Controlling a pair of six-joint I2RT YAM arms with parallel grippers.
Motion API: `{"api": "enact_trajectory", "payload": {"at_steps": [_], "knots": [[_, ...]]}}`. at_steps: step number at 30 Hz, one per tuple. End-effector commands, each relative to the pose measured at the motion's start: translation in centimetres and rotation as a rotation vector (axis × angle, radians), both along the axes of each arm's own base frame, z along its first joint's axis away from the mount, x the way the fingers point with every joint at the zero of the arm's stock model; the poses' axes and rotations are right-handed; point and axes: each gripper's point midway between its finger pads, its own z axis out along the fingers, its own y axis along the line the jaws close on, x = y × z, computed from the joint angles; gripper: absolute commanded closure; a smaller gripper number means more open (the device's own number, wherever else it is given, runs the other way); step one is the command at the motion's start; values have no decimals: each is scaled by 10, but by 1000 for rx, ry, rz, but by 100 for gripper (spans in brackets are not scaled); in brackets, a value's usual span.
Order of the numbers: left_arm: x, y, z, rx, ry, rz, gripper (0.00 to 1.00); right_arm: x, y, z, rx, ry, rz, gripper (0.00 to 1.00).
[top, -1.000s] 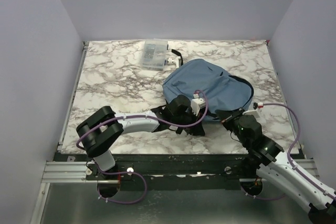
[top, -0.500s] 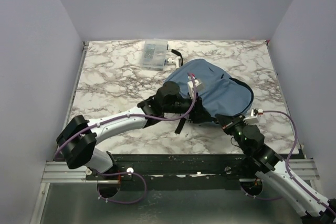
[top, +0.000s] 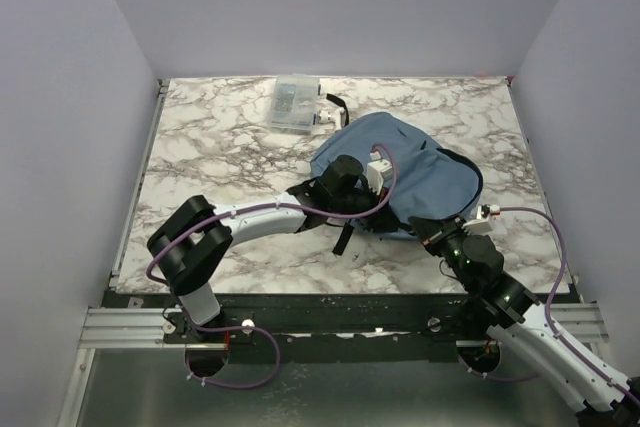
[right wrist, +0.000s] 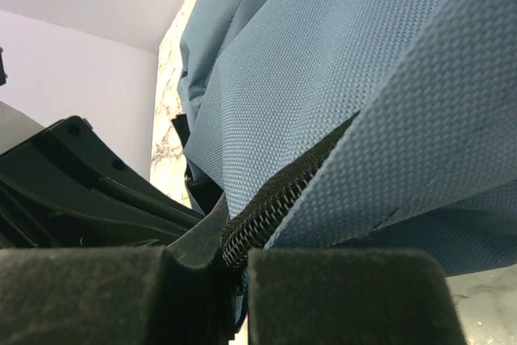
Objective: Pack the student bag
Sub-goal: Zip the student bag at the center of the board.
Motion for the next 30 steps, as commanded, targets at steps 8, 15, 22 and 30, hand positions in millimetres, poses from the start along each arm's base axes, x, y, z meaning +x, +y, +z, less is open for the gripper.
{"api": "enact_trajectory", "payload": {"at_steps": [8,15,22,30], "knots": [[-24,5,-38,163,-118,3,73,3,6,35,97,-84,13,99],[-13,4,-39,192,-177,62,57,1,11,32,107,-72,38,99],[7,5,-26,214,-324,124,50,1,13,31,110,-65,47,100],[14,3,-21,274,-533,106,47,0,17,28,114,-54,65,99]]}}
